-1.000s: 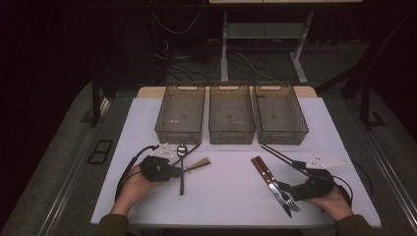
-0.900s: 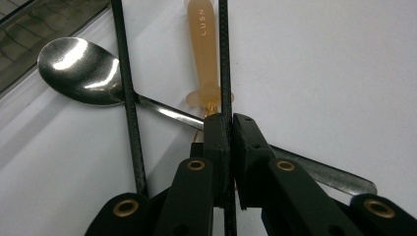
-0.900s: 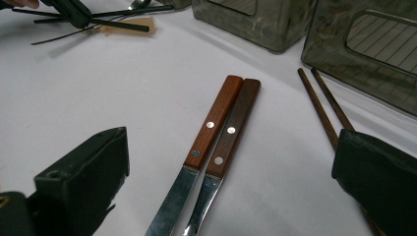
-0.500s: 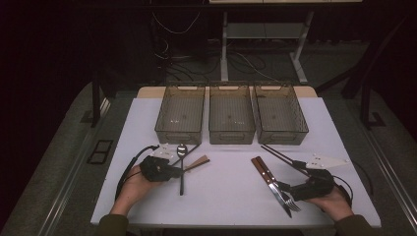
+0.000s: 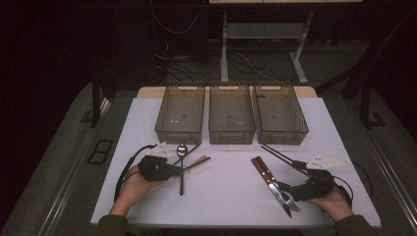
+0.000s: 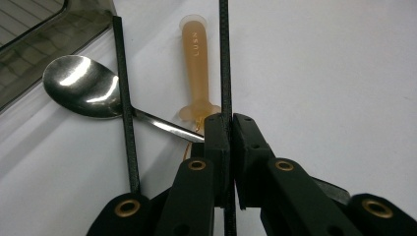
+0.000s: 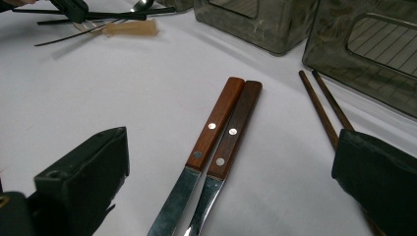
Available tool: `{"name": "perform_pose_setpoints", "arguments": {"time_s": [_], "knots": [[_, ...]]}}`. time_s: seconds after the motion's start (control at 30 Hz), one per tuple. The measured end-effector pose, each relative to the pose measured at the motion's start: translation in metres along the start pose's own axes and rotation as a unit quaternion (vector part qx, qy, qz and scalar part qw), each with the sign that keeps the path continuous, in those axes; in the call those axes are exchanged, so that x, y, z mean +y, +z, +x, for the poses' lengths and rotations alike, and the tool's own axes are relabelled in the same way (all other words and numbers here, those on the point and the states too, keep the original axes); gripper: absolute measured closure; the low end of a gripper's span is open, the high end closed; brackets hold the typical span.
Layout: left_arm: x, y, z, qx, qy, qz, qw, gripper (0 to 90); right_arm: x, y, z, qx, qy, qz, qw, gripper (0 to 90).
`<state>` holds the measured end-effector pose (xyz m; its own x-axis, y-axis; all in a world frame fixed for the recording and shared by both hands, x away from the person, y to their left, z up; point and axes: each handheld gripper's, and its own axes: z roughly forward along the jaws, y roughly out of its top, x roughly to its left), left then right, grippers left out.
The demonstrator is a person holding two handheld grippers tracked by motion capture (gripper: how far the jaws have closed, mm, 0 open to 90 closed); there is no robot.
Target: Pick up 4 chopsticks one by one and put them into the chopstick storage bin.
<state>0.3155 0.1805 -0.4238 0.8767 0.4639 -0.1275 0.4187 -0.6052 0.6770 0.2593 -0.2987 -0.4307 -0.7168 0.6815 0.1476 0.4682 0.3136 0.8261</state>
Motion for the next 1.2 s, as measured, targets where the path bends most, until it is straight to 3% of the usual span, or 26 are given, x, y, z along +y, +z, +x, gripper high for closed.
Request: {"name": "perform_pose_setpoints", "arguments": {"time_s": [0.33,1.2], "knots": [[0.001,-0.007,-0.001,0.003,-0.018,-0.015,0.9997,84.8,-0.001,0.002,0.001,0.003,0.002,0.004,1.0,1.1],[0.023,-0.015,0.0,0.023,-0.027,-0.036,0.9987,84.9,-0.001,0.001,-0.003,0.002,0.013,-0.004,0.9999,1.0]]}}
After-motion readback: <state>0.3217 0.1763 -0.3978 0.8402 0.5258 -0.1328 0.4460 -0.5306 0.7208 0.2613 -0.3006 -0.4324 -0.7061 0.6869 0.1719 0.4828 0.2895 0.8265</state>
